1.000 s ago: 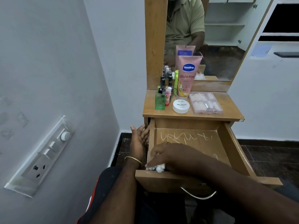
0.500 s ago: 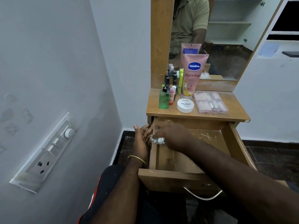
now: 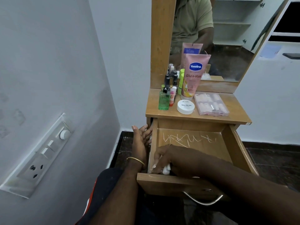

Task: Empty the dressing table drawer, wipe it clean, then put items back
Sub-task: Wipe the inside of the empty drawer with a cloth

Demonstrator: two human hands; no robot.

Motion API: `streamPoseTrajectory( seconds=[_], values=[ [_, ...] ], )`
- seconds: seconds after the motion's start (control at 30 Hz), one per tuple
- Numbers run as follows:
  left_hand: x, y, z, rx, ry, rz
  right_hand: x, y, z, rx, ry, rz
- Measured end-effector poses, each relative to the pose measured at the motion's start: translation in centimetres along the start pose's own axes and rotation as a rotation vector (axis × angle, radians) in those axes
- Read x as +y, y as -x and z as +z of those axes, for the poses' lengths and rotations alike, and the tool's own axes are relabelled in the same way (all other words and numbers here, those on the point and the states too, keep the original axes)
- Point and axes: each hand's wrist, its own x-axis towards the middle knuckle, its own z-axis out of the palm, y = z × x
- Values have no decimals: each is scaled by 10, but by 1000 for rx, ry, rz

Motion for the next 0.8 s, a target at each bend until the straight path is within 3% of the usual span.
streamPoseTrajectory(
  seconds=[0.17,0.5,0.63,0.8],
  values=[
    [0,2,1,2,67,-15,11,-26,-16,130,209,9],
    [2,4,0,-7,-32,-5,25,-67,-20,468,570,317],
    [3,5,0,-11,-46,-6,22,-67,-15,534,524,425],
    [7,5,2,25,-47,-10,9,-56,-12,698,452,414]
  ],
)
